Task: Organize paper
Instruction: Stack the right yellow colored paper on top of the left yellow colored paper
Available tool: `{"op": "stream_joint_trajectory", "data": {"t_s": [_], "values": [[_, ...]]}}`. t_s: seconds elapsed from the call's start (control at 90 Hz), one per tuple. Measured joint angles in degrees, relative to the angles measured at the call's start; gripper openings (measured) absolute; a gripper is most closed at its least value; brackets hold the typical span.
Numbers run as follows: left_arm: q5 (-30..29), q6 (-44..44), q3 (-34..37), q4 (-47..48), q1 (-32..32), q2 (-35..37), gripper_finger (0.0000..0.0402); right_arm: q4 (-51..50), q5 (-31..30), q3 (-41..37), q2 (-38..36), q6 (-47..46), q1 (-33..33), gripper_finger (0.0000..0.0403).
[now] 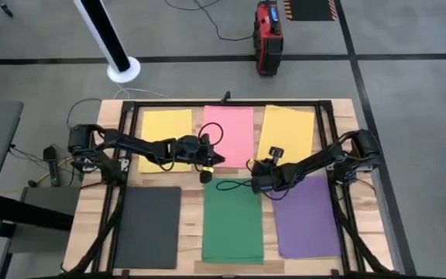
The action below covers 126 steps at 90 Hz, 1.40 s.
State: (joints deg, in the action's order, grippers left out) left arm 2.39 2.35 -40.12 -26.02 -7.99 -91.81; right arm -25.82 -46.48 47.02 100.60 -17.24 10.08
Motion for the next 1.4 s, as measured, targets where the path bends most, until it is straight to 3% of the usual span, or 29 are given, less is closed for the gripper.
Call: {"op": "stream_joint_trajectory", "data": {"t_s": [0.311,0.622,0.733,1.044,1.2,1.4], "values": [[0.0,3.9,0.0,-0.1,0.0,0.0,0.0008,-5.2,0.2,4.3,-2.5,0.3,1.7,0.0000],[0.1,13.3,0.0,-3.9,-1.5,0.0,0.0080,-7.5,2.9,5.3,-11.9,-0.8,1.3,0.0000],[2.9,13.7,-0.6,-6.8,-2.8,-0.2,0.0100,-7.6,3.9,5.3,-14.8,-0.4,1.4,0.0000],[11.2,19.7,-10.5,0.3,-2.8,-2.1,0.0106,-7.6,6.0,5.3,-17.5,0.7,1.4,0.0000],[12.5,21.2,-17.4,6.1,-2.8,-9.2,0.0107,-7.5,6.0,5.3,-17.5,0.8,1.4,0.0000],[12.3,22.3,-24.0,5.6,-2.8,-17.1,0.0107,-7.0,6.1,5.3,-17.5,0.8,1.4,0.0000]]}}
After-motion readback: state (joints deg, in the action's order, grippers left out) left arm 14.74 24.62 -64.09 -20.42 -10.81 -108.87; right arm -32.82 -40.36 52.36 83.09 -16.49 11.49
